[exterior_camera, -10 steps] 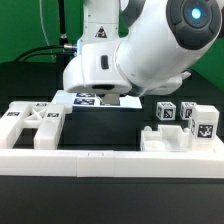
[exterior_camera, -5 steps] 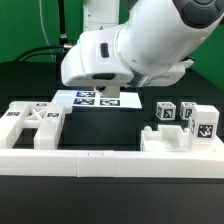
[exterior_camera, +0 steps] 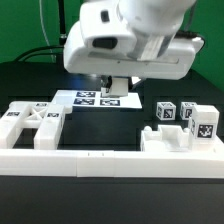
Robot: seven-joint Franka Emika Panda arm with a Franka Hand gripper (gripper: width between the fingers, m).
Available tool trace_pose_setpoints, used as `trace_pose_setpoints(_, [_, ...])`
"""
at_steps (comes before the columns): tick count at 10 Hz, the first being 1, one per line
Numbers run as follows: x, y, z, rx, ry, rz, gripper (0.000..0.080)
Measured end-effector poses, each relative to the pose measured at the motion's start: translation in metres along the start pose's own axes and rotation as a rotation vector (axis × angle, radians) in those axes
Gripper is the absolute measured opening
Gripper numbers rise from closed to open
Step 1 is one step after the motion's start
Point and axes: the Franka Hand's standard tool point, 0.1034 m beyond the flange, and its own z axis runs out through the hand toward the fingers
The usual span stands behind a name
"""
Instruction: Assemble chair
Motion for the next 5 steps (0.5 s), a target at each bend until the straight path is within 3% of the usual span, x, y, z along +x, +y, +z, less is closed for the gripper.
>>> trace_pose_setpoints(2, [0.015, 0.002, -0.014, -0.008, 0.150, -0.002, 0.0287])
trace_pose_setpoints(5, [0.016, 0.002, -0.015, 0.001, 0.347, 0.013, 0.0287])
